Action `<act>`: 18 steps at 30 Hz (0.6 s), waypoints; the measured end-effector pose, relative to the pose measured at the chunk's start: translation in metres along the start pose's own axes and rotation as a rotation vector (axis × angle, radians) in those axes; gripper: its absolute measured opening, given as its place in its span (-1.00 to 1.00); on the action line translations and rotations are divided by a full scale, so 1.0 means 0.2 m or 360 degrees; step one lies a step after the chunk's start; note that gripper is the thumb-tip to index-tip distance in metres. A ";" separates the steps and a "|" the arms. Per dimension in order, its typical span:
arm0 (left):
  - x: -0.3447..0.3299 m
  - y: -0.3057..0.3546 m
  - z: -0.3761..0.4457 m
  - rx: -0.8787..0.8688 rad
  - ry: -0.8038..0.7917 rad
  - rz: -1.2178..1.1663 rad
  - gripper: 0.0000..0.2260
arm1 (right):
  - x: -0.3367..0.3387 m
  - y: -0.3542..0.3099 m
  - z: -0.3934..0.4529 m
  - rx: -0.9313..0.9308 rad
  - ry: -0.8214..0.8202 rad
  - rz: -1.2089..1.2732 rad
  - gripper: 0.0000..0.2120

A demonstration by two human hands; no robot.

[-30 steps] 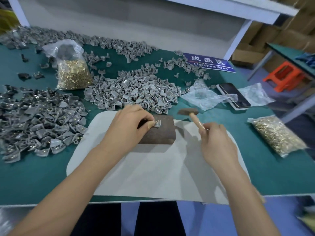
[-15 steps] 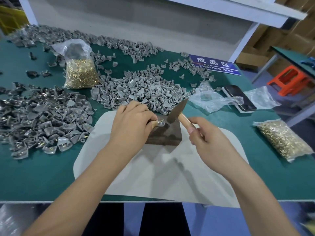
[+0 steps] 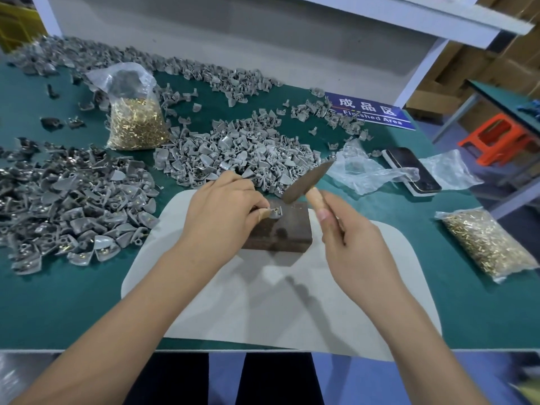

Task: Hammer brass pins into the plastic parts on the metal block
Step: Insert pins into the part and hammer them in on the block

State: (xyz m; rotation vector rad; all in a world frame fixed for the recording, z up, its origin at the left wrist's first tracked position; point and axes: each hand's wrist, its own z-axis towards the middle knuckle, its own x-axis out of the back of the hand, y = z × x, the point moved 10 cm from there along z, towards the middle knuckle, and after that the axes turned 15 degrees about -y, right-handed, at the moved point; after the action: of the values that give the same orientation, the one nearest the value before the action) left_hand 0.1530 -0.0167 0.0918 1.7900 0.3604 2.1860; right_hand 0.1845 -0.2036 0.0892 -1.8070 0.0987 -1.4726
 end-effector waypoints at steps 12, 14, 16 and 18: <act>0.01 0.01 0.01 -0.0127 0.0012 0.0044 -0.89 | 0.00 -0.02 -0.01 0.0029 -0.0009 -0.0058 -0.69; 0.01 0.01 0.00 -0.0145 0.0028 0.0054 -0.89 | -0.04 -0.02 0.01 0.0015 -0.0149 -0.0142 -0.71; 0.01 0.01 0.00 -0.0153 0.0020 0.0051 -0.88 | 0.00 -0.01 0.01 0.0019 -0.0032 -0.0103 -0.70; 0.01 0.01 0.00 -0.0159 0.0017 0.0054 -0.89 | 0.03 -0.02 -0.01 0.0058 0.0071 0.0008 -0.69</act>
State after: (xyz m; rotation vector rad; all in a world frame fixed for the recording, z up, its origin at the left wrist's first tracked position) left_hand 0.1530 -0.0181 0.0939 1.7444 0.2201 2.1963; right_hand 0.1830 -0.2047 0.0970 -1.7439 0.0976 -1.5022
